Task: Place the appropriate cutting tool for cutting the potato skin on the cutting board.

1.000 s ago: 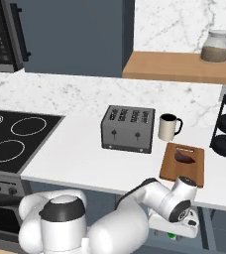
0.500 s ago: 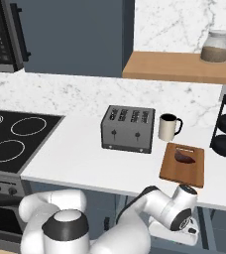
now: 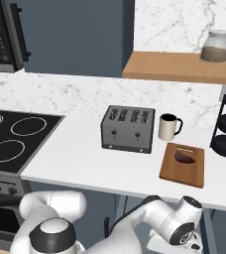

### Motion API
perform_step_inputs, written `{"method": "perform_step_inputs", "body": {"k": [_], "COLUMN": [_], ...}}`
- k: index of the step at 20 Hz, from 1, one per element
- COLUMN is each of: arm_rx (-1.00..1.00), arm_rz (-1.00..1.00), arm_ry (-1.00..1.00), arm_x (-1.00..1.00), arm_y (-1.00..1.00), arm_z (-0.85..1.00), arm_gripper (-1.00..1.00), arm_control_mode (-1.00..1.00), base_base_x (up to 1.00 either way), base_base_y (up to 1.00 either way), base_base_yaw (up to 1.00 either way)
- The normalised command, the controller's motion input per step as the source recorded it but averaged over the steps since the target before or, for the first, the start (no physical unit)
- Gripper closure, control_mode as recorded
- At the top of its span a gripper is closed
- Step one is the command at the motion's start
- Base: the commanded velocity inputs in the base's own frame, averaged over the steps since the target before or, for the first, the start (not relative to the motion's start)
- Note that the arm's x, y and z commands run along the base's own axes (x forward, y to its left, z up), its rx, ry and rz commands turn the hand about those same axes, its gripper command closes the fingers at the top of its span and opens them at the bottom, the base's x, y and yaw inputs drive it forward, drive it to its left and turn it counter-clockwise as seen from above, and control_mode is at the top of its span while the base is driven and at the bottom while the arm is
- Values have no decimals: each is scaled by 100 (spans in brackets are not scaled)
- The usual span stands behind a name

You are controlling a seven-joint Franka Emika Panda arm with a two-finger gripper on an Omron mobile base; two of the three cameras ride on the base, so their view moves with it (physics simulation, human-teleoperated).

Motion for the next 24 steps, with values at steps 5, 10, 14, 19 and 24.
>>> {"method": "perform_step_inputs", "body": {"k": [5,10,14,19,24], "arm_rx": [0,0,0,0,0], "arm_rz": [0,0,0,7,13], "arm_ry": [0,0,0,0,-2], "arm_x": [-68,-58,-20,43,44], "arm_y": [10,10,1,-14,-30], "arm_z": [19,19,37,64,37], "arm_gripper": [-100,-100,-100,-100,-100], "arm_control_mode": [-100,-100,-100,-100,-100], "base_base_x": [0,0,0,0,0], "base_base_y": [0,0,0,0,0], "base_base_yaw": [0,0,0,0,0]}}
